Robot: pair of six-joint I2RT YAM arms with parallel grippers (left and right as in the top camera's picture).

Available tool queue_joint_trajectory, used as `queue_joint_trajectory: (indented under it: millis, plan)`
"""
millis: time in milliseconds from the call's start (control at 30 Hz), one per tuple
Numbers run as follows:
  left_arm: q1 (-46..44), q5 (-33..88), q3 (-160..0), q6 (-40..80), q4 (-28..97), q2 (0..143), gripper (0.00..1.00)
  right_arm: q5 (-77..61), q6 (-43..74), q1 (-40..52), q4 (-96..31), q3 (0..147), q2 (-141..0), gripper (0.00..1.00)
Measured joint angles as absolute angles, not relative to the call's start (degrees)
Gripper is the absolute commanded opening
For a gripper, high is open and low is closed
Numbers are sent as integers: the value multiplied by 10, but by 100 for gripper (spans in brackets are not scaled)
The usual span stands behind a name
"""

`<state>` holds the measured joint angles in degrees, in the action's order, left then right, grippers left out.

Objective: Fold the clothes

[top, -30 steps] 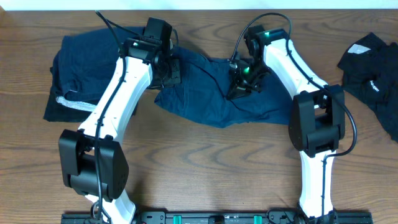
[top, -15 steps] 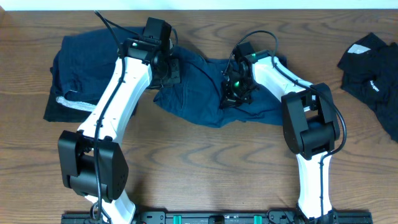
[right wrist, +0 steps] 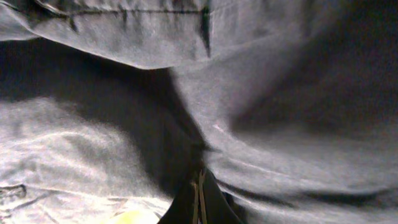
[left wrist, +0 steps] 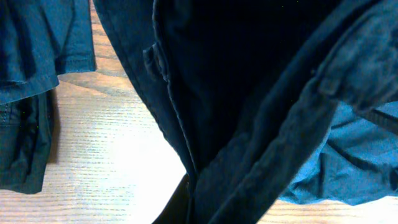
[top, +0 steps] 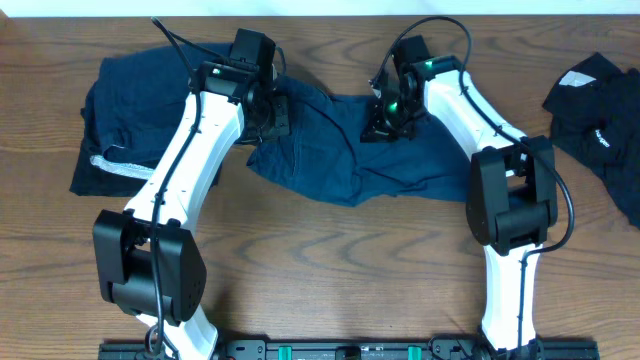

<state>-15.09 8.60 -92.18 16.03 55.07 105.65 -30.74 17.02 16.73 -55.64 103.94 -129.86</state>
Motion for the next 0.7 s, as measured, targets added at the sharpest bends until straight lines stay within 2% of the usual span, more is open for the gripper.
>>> queue_joint_trajectory:
  millis: [400,700]
  plan:
    - [-151,86,-922,160,551,1056,7,-284,178,221,-502,1039,-1345,1]
    - [-151,86,-922,160,551,1056,7,-291,178,216,-504,1077,-1360,1]
